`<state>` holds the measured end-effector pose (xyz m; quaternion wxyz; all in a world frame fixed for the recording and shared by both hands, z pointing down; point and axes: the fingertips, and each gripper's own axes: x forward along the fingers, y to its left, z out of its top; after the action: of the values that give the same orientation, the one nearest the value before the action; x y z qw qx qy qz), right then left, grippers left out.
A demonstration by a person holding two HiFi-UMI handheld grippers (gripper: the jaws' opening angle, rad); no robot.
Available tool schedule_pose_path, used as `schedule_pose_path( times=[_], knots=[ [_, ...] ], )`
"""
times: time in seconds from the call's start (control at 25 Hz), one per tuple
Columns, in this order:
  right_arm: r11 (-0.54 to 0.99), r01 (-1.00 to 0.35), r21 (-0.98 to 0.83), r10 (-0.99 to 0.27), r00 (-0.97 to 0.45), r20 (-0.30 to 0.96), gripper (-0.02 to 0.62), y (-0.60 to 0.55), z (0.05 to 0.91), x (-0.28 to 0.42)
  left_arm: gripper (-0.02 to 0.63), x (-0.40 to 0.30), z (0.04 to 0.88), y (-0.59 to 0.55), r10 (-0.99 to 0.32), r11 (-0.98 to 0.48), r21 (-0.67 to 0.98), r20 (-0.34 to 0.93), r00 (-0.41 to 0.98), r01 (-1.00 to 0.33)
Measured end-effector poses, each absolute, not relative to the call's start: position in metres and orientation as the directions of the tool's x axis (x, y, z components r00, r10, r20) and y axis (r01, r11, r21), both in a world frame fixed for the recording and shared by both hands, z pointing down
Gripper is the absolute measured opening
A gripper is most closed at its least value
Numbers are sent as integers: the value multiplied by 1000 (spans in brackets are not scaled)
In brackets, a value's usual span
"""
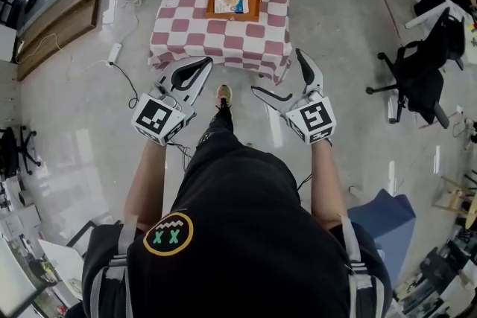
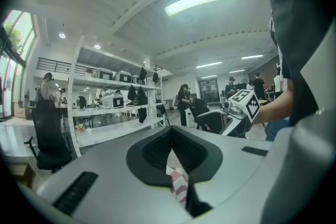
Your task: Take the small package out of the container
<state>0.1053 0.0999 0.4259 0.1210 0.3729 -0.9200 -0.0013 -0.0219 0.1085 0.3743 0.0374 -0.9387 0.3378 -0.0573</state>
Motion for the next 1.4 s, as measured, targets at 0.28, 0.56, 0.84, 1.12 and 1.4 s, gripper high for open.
schedule_pose_path(
  times=[0.28, 0.56, 0.84, 1.12, 1.4],
  knots=[
    [706, -708, 35, -691, -676, 257, 595, 12, 441, 89, 17, -40, 378, 28, -629, -774, -135, 56, 776, -618],
    [685, -728, -19, -688, -655, 312, 595, -73, 462, 68, 17, -62, 385, -42, -608, -792, -94, 50, 792, -603],
    [632, -765, -124, -683, -626, 378, 595, -146, 497, 53, 17, -72, 377, -97, -577, -817, -50, 36, 816, -575],
    [555, -797, -240, -642, -593, 486, 595, -210, 557, 41, 17, -83, 386, -136, -538, -843, -7, 27, 843, -538],
    [436, -830, -349, -590, -556, 586, 595, -257, 616, 39, 17, -94, 394, -160, -526, -849, 34, 20, 850, -527]
  ],
)
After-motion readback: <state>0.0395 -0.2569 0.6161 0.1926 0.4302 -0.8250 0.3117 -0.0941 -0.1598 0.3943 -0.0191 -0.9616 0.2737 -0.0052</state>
